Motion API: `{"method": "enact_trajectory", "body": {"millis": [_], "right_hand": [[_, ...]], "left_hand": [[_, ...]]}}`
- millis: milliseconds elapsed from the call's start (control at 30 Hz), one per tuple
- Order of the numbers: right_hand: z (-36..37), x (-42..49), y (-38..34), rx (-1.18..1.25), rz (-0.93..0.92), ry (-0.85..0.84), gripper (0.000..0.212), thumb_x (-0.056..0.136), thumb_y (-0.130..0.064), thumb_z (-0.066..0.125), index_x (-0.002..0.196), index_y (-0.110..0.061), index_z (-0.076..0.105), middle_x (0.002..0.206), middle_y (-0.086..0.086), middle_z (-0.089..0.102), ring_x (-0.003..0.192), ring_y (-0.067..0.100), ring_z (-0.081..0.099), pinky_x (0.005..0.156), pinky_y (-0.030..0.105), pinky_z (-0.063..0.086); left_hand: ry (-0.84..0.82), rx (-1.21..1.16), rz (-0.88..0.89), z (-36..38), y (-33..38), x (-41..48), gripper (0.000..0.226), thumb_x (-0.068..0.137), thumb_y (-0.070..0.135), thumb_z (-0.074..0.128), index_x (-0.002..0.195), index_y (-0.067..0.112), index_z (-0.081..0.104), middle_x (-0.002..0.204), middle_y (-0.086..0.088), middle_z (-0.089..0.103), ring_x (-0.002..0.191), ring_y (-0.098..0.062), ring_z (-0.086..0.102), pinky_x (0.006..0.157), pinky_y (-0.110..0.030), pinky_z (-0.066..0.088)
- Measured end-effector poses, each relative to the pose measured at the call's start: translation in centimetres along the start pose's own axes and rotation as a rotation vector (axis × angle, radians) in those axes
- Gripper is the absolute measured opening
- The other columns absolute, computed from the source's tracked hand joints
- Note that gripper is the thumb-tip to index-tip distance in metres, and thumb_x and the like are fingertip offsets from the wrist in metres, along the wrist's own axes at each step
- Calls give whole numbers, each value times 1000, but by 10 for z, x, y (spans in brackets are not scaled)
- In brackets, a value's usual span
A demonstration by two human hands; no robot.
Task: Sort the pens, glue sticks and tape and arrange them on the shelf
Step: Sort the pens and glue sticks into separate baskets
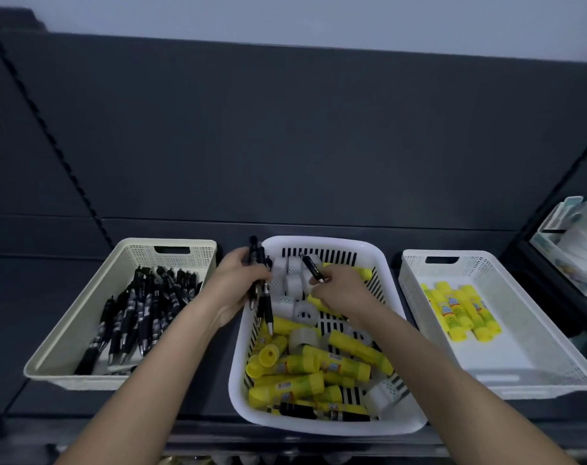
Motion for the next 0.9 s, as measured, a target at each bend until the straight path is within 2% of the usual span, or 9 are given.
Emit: {"method": "enact_trajectory", "body": {"millis": [67, 133, 267, 333, 433, 567, 667, 767, 900], "right_hand": [[15, 2, -7, 130, 32, -41, 7, 87, -2, 56, 85, -8, 59, 65, 6, 54, 54, 15, 51, 49, 24, 41], [30, 7, -15, 253, 65, -73, 5, 88, 0, 58, 88, -5, 59, 64, 8, 58, 51, 12, 56, 46, 22, 42], [56, 19, -29, 371, 154, -116, 9, 87, 7, 53, 86, -1, 58, 64, 14, 63, 44, 13, 55, 41, 19, 42], [64, 23, -31, 398, 192, -96, 7, 88, 6, 51, 89, 2, 57, 65, 15, 61, 42, 13, 53, 39, 18, 40], [72, 30, -30, 368, 212, -41, 6, 86, 0, 57, 81, -3, 55, 60, 11, 55, 43, 13, 47, 40, 20, 37], [77, 34, -30, 327, 171, -32, 14, 76, -1, 67, 69, -6, 55, 57, 10, 53, 47, 17, 46, 46, 26, 37], [76, 28, -36, 363, 145, -44, 11, 77, -3, 62, 71, -8, 54, 58, 7, 50, 47, 15, 45, 43, 22, 35], [57, 17, -46, 381, 86, 1, 22, 80, -9, 55, 63, -13, 43, 48, -1, 42, 41, 12, 39, 40, 19, 29], [26, -12, -46, 260, -55, -181, 19, 82, -8, 53, 68, -10, 42, 53, 1, 39, 44, 13, 35, 44, 21, 29]], "left_hand": [[51, -22, 1, -10, 1, -1, 18, 85, -9, 55, 96, 4, 59, 81, -9, 65, 60, -14, 58, 46, -22, 43], [71, -61, 1, -18, 0, -1, 13, 88, -7, 53, 91, 5, 56, 75, -10, 59, 57, -16, 53, 50, -26, 42], [114, -245, -25, -34, -6, -4, 16, 95, -2, 47, 84, 8, 51, 67, -6, 54, 53, -15, 53, 60, -33, 55], [123, -279, -19, -40, -8, -6, 13, 97, 2, 46, 86, 8, 50, 71, -7, 53, 53, -16, 49, 50, -28, 53], [130, -218, 27, -46, -8, -8, 11, 98, 6, 46, 90, 11, 50, 76, -7, 49, 52, -15, 43, 38, -19, 37], [104, -168, 49, -49, -11, -9, 5, 98, 6, 48, 97, 11, 49, 79, -7, 51, 51, -13, 43, 38, -20, 34], [74, -134, 49, -47, -13, -11, 6, 97, 6, 48, 101, 12, 50, 79, -6, 53, 52, -12, 44, 39, -20, 34], [38, -86, 63, -44, -12, -14, 7, 97, 7, 48, 101, 12, 51, 79, -6, 53, 53, -13, 44, 40, -21, 35], [-31, -43, 101, -36, -13, -21, 4, 98, 9, 48, 98, 11, 52, 76, -4, 52, 53, -13, 43, 40, -20, 34]]}}
Point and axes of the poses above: each hand's wrist, its own x-axis towards the middle knuckle, its own z-axis out of the palm, y = z × x, the point moved 4 cm from there along x, towards the middle knuckle
